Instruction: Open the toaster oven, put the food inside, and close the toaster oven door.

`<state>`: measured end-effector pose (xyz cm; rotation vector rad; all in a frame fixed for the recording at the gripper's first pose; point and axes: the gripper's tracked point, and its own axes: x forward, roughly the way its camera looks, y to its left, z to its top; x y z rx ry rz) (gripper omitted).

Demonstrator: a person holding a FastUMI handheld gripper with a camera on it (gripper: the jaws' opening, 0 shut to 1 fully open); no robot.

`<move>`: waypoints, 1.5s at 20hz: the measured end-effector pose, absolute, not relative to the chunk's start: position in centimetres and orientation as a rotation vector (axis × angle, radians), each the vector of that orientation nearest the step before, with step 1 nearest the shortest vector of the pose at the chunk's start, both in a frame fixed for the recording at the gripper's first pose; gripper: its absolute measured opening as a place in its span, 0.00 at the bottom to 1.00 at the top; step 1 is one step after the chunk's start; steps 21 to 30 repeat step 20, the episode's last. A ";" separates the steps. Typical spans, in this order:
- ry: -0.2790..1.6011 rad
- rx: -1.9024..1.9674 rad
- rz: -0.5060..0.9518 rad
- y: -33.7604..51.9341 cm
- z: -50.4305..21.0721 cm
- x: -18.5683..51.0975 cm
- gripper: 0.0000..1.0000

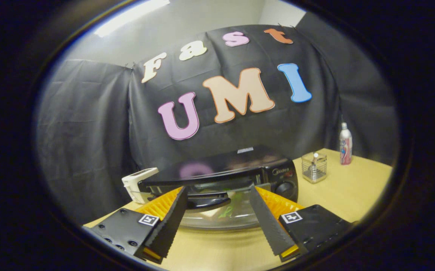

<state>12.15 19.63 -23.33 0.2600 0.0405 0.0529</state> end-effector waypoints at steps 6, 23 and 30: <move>0.015 0.272 0.038 19.4 -22.7 14.7 1.00; -0.015 0.195 0.034 18.6 -19.8 15.3 1.00; -0.015 0.195 0.034 18.6 -19.8 15.3 1.00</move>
